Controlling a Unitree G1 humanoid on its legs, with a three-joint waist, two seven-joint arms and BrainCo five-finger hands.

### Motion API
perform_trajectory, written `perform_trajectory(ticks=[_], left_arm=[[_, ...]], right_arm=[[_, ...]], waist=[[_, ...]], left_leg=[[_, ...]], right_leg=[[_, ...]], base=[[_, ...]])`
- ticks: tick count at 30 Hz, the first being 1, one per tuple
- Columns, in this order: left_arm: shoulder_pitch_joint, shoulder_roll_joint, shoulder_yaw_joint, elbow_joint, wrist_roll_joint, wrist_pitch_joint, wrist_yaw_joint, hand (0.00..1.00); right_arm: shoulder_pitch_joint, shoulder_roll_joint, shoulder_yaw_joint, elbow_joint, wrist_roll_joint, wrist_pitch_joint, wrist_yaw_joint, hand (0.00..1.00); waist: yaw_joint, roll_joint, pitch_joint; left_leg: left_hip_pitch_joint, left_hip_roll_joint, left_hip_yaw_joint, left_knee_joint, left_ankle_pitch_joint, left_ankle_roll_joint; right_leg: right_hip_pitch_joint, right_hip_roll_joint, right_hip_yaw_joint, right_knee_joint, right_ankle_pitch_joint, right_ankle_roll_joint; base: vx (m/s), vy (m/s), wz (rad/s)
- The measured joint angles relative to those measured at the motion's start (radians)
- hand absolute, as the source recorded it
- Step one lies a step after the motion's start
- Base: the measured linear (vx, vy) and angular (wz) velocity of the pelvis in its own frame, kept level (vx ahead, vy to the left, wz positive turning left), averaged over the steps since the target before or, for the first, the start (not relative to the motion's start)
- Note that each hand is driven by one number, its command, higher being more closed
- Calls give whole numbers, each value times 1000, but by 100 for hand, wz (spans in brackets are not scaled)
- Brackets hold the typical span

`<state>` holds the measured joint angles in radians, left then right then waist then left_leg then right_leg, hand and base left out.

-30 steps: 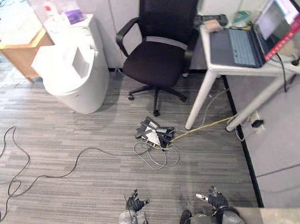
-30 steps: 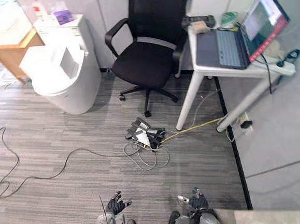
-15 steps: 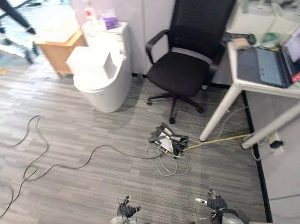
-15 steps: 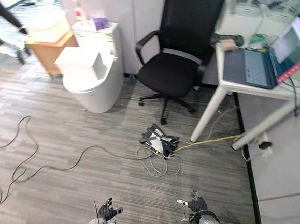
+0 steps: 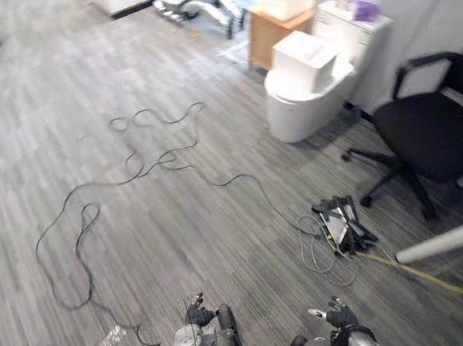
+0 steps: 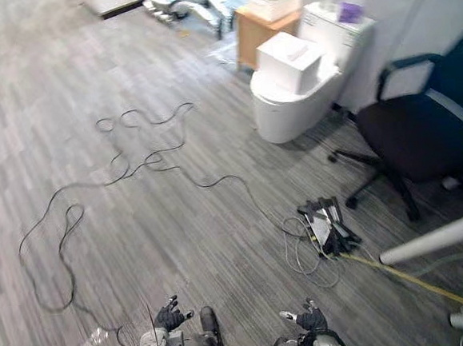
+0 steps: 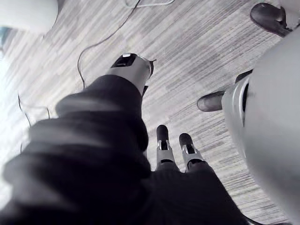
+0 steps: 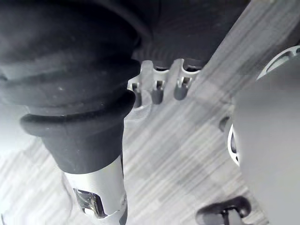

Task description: Organize washtable

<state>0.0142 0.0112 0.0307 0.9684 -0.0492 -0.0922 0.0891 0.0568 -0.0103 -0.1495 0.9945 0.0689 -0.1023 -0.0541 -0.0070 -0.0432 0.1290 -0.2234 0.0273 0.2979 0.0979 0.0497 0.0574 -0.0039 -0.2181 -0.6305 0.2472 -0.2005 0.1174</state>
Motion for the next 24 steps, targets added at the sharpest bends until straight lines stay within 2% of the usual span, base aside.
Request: perform_trajectory(ticks=[2, 3, 4, 6, 7, 8, 9, 10, 12, 14, 15, 16, 17, 18, 19, 20, 21, 22, 23, 24], left_arm=[[-3, 2, 0, -3, 0, -1, 0, 0], [-5, 2, 0, -1, 0, 0, -1, 0], [-5, 2, 0, 1, 0, 0, -2, 0], [-5, -3, 0, 0, 0, 1, -2, 0], [-5, -8, 0, -4, 0, 2, -3, 0], [-5, -10, 0, -5, 0, 3, -3, 0], [-3, -4, 1, -4, 0, 9, -2, 0], [5, 2, 5, -7, 0, 16, -2, 0], [7, 6, 24, -7, -1, 17, -2, 0], [2, 6, 31, 0, 0, 18, -2, 0], [2, 6, 30, 8, 0, 19, -2, 0], [2, 6, 27, 21, 1, 22, -4, 0], [4, 14, 20, 25, 2, 29, -5, 0], [6, 11, 20, 36, 6, 30, -15, 0], [7, 7, 20, 38, 10, 30, -21, 0], [7, 7, 25, 40, 20, 30, -23, 0], [8, 9, 50, 33, 23, 31, -23, 0], [4, -2, 70, 28, 23, 34, -21, 0], [13, -25, 97, 11, 23, 36, -22, 0], [15, -26, 112, 7, 23, 38, -21, 0]], right_arm=[[-15, 3, -1, 0, 0, 1, -4, 0], [-21, 3, -3, 0, 0, 2, -4, 0], [-21, 4, -6, 0, -1, 3, -3, 0], [-23, 11, -10, -5, -1, 9, -1, 0], [-10, 7, -8, -57, -2, 19, 2, 0], [-6, 10, 2, -75, -2, 19, 4, 0], [1, 11, 14, -101, -2, 17, 11, 0], [5, 12, 30, -121, -2, 11, 13, 0], [6, 19, 34, -122, -1, 5, 14, 0], [3, 19, 33, -119, 0, -10, 15, 0], [-2, 17, 32, -118, 0, -10, 15, 0], [-7, 10, 31, -114, 1, -10, 16, 0], [-5, 4, 28, -111, 1, -10, 16, 0], [9, 0, 16, -97, 7, -7, 14, 0], [14, 0, 4, -97, 18, -7, 14, 0], [17, 5, -1, -96, 18, -6, 14, 0], [27, 15, 6, -96, 7, -2, 15, 0], [17, 3, 11, -96, -1, -1, 17, 0], [14, 2, 32, -120, -1, -1, 14, 0], [9, 1, 41, -121, -2, -2, 14, 0]], waist=[[21, -3, 0], [18, 0, 2], [18, 0, 2], [20, 8, 8], [18, 11, 28], [18, 15, 37], [14, 26, 47], [4, 17, 45], [4, 3, 52], [0, 4, 53], [-6, 5, 54], [-21, 7, 57], [-42, 8, 59], [-47, 7, 58], [-45, 6, 57], [-46, 1, 53], [-38, -28, 33], [-25, 3, 30], [-22, 29, 33], [-14, 38, 34]], left_leg=[[-11, -36, -31, -5, -5, 8], [-16, -65, -52, 11, -19, 27], [-16, -69, -54, 23, -30, 36], [-12, -97, -86, 88, -97, 56], [32, -122, -113, 110, -140, 69], [51, -125, -123, 115, -153, 71], [76, -128, -141, 111, -168, 67], [111, -134, -165, 96, -178, 73], [170, -152, -191, 48, -182, 78], [216, -154, -237, 6, -199, 78], [232, -154, -254, -6, -201, 74], [270, -154, -290, -39, -203, 70], [304, -155, -326, -55, -211, 58], [344, -157, -381, -54, -232, 21], [362, -157, -397, -48, -244, 2], [381, -162, -423, -11, -265, -32], [366, -180, -431, 83, -301, -89], [339, -167, -425, 156, -330, -117], [230, -146, -337, 405, -301, -179], [198, -118, -294, 491, -302, -181]], right_leg=[[11, -22, -9, -1, 14, 16], [29, -41, -22, -2, 17, 20], [40, -50, -24, 2, 17, 20], [40, -109, 2, 127, 17, 20], [-39, -181, 116, 384, 43, -83], [-88, -180, 199, 479, 38, -140], [-156, -146, 309, 579, 17, -135], [-218, -92, 389, 642, -24, -82], [-287, -36, 413, 627, -78, -63], [-384, 83, 418, 466, -91, -56], [-403, 112, 424, 403, -82, -55], [-425, 165, 443, 277, -40, -60], [-425, 188, 454, 184, 12, -65], [-419, 202, 466, 108, 80, -87], [-421, 204, 463, 89, 107, -107], [-419, 211, 448, 53, 177, -142], [-410, 208, 434, 19, 268, -230], [-397, 217, 421, 32, 259, -230], [-348, 239, 439, 10, 211, -234], [-323, 247, 452, 9, 200, -241]], base=[[133, 92, 67], [158, 143, 66], [165, 147, 72], [216, 194, 57], [214, 226, 41], [223, 230, 44], [257, 181, 50], [346, 172, 64], [323, 89, 51], [355, 54, 31], [432, 37, 52], [505, 9, 85], [666, -20, 130], [596, -42, 123], [643, -83, 134], [650, -118, 121], [638, -132, 95], [757, -87, 40], [612, -33, -18], [728, 9, -32]])
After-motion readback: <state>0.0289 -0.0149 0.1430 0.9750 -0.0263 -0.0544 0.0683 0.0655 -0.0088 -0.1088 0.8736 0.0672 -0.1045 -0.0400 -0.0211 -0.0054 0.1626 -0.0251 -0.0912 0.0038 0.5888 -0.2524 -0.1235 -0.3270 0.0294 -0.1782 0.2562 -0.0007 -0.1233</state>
